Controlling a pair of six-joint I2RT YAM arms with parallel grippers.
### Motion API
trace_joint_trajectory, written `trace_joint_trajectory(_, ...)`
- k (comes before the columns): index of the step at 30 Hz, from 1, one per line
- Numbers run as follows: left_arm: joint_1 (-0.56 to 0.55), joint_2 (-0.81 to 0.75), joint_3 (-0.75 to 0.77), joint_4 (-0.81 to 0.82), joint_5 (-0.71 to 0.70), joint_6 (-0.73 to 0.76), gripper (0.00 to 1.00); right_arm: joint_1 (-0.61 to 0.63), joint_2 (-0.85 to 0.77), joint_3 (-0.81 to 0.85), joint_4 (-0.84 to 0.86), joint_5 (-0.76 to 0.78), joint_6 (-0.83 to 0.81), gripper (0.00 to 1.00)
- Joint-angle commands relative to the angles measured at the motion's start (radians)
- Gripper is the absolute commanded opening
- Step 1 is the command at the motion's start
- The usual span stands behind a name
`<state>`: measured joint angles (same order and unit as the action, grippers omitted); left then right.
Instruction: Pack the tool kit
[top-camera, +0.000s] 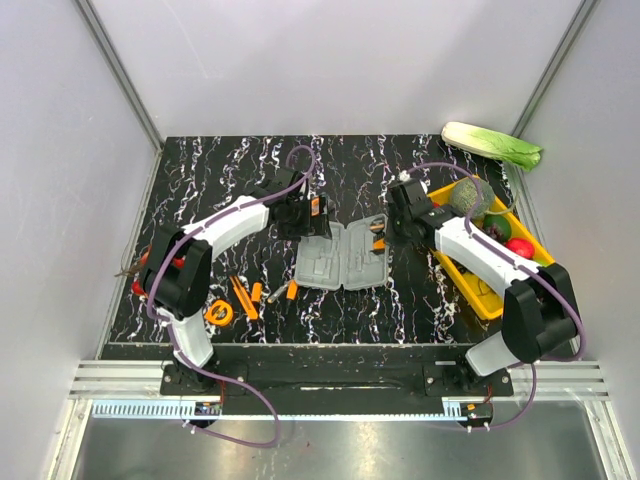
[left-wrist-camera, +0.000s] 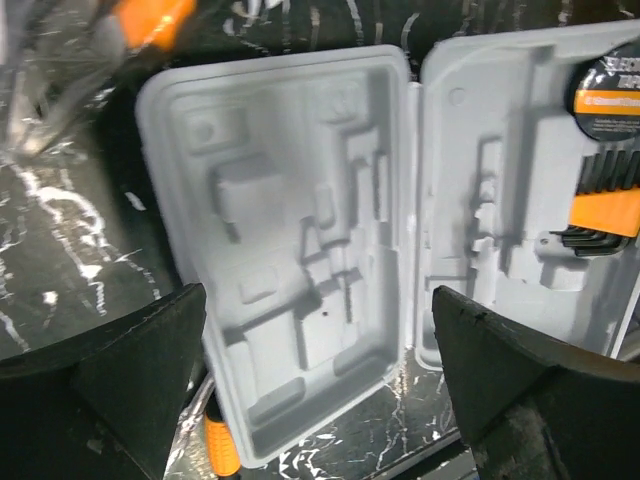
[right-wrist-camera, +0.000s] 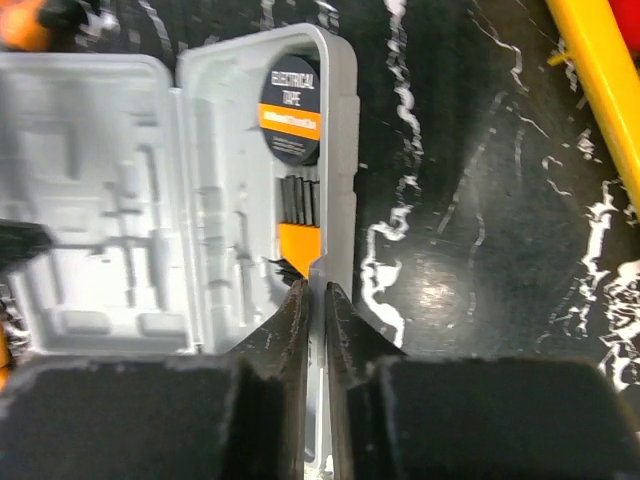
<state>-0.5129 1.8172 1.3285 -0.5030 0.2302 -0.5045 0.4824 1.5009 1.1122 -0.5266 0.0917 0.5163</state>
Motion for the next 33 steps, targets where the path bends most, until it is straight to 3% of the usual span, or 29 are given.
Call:
trace_joint_trajectory(1,0.025,-0.016,0.009,-0.060,-0.089,0.024,0.99,-0.044,-0.024,-0.055,0.076,0.049,-0.033,0.17)
trace_joint_trajectory(10,0.033,0.025,-0.026,-0.029,-0.034,0.026,0.87,-0.136,0.010,-0.078,0.105,0.094,-0.055,0.17)
trace_joint_trajectory(14,0.033,0.059,-0.014,-0.019,0.033,0.023,0.71,-0.153,0.013,-0.062,0.111,0.095,-0.065,0.18)
trace_joint_trajectory(18,0.033,0.079,-0.009,-0.005,0.075,0.017,0.52,-0.153,0.018,-0.032,0.116,0.002,-0.068,0.31)
trace_joint_trajectory(20,0.033,0.085,-0.011,-0.005,0.089,0.015,0.47,-0.153,0.022,-0.025,0.132,-0.088,-0.075,0.37)
trace_joint_trajectory(23,0.034,0.074,-0.020,-0.012,0.071,0.011,0.47,-0.143,0.012,-0.061,0.201,-0.217,-0.061,0.42)
trace_joint_trajectory(26,0.050,0.021,-0.032,-0.023,0.002,0.009,0.55,-0.090,-0.013,-0.086,0.253,-0.234,-0.053,0.48)
trace_joint_trajectory(33,0.119,-0.220,-0.029,-0.052,-0.211,0.009,0.86,0.172,0.013,-0.054,0.284,-0.159,-0.036,0.50)
